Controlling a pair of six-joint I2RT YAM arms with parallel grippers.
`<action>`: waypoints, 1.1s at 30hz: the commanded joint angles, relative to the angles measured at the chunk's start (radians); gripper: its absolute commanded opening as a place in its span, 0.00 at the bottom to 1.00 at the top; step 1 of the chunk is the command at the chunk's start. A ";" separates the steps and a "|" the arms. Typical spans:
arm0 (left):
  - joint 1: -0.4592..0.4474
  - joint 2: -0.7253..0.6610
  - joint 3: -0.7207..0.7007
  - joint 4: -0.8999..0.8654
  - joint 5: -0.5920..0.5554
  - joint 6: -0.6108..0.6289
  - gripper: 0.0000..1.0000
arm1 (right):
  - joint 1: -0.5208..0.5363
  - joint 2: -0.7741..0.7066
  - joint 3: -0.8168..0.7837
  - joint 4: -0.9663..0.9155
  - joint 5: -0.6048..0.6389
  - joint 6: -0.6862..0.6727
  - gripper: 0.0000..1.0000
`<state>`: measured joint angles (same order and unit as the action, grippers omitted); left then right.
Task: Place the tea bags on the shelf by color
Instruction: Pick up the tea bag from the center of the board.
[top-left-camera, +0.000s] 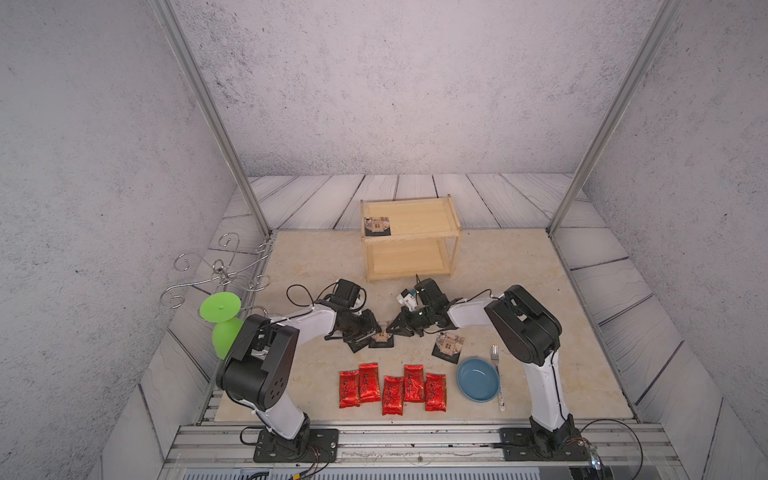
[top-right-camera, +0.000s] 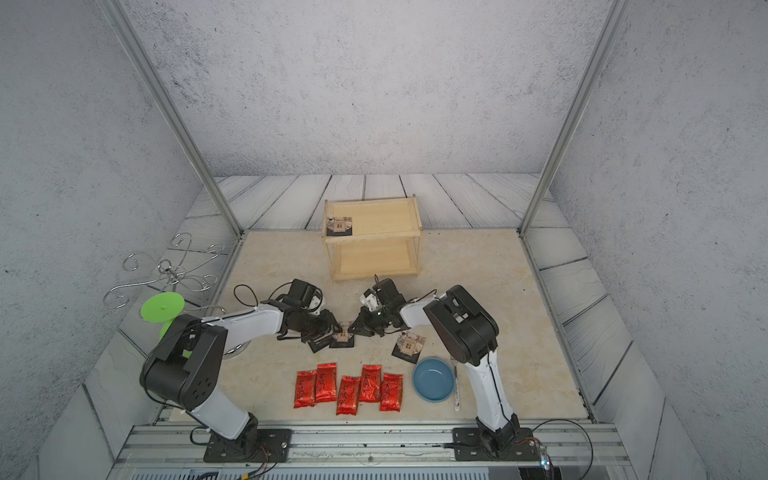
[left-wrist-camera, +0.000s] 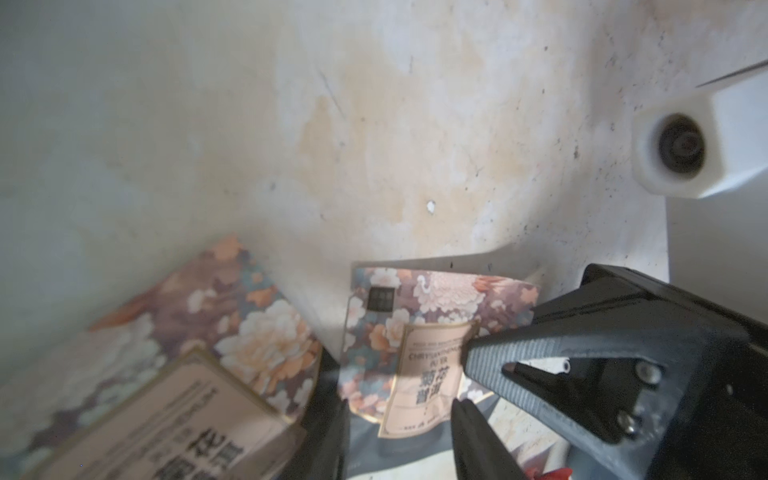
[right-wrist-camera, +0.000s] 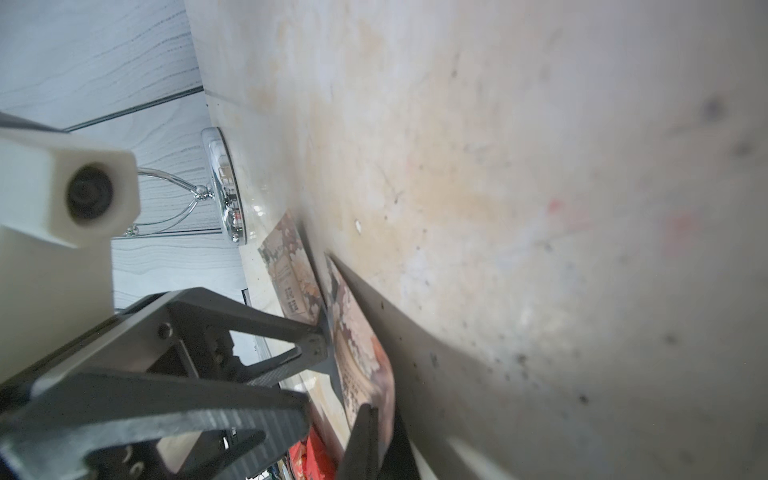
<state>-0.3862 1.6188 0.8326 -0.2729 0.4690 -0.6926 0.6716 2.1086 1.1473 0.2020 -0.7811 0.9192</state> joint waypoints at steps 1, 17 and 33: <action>0.030 -0.079 0.057 -0.060 0.064 -0.003 0.49 | -0.036 -0.083 -0.025 -0.024 -0.031 -0.074 0.00; 0.107 -0.113 -0.011 0.274 0.419 -0.128 0.54 | -0.105 -0.209 -0.066 0.198 -0.328 -0.064 0.00; 0.131 -0.171 -0.025 0.244 0.404 -0.108 0.16 | -0.093 -0.210 -0.034 0.185 -0.326 -0.046 0.00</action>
<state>-0.2668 1.4700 0.8230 -0.0120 0.8680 -0.8219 0.5770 1.9110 1.0847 0.3946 -1.0874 0.8795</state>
